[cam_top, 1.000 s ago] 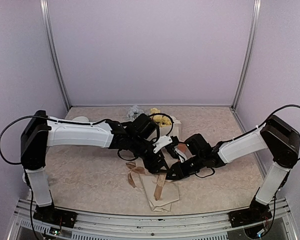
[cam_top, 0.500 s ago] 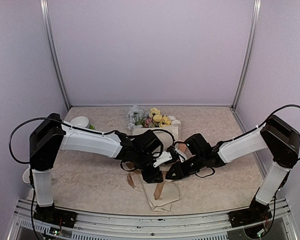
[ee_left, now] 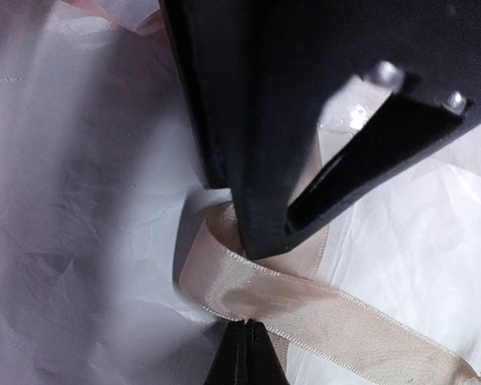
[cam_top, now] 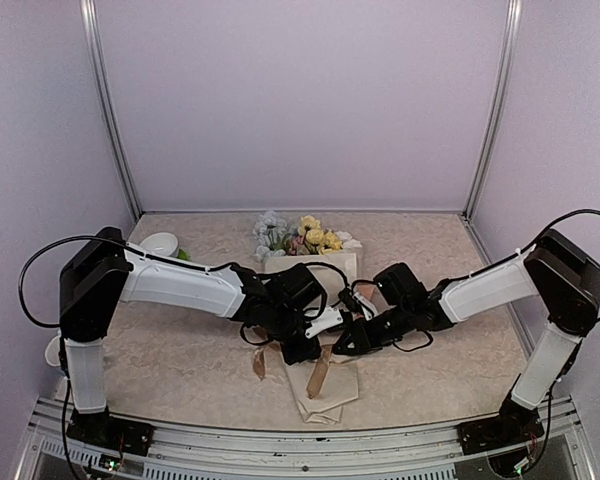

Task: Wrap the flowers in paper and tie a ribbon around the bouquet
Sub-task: Cross the ribbon over the folded bouquet.

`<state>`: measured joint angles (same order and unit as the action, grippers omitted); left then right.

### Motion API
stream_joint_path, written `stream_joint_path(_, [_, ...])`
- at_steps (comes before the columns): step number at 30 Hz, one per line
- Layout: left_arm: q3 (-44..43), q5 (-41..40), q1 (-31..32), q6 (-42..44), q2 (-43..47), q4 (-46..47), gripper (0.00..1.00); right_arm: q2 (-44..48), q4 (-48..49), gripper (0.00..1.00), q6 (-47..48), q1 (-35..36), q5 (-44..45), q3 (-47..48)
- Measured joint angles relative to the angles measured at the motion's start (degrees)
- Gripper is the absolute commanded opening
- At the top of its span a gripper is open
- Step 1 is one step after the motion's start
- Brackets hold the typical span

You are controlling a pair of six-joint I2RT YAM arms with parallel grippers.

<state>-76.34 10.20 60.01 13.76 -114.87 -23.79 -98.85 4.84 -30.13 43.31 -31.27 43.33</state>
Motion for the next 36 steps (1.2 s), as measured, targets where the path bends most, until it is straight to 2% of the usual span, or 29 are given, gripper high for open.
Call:
stream_joint_path(6, [0.9, -3.19, 0.31, -0.22, 0.2, 2.05, 0.0, 0.17, 1.07, 0.32, -0.85, -3.04, -2.6, -0.02])
stream_joint_path(14, [4.15, -11.58, 0.42, -0.46, 4.44, 8.52, 0.0, -3.04, 0.72, 0.29, -0.85, -4.09, -3.67, 4.04])
stream_joint_path(24, [9.6, -28.0, 0.87, 1.57, 13.81, 18.78, 0.0, -4.39, 0.7, 0.3, -1.55, -6.71, -3.63, 4.74])
stream_joint_path(36, [21.46, -43.15, 9.7, 4.5, 18.16, 25.49, 0.0, -6.05, 0.7, 0.3, -1.46, -6.75, -3.67, 6.36])
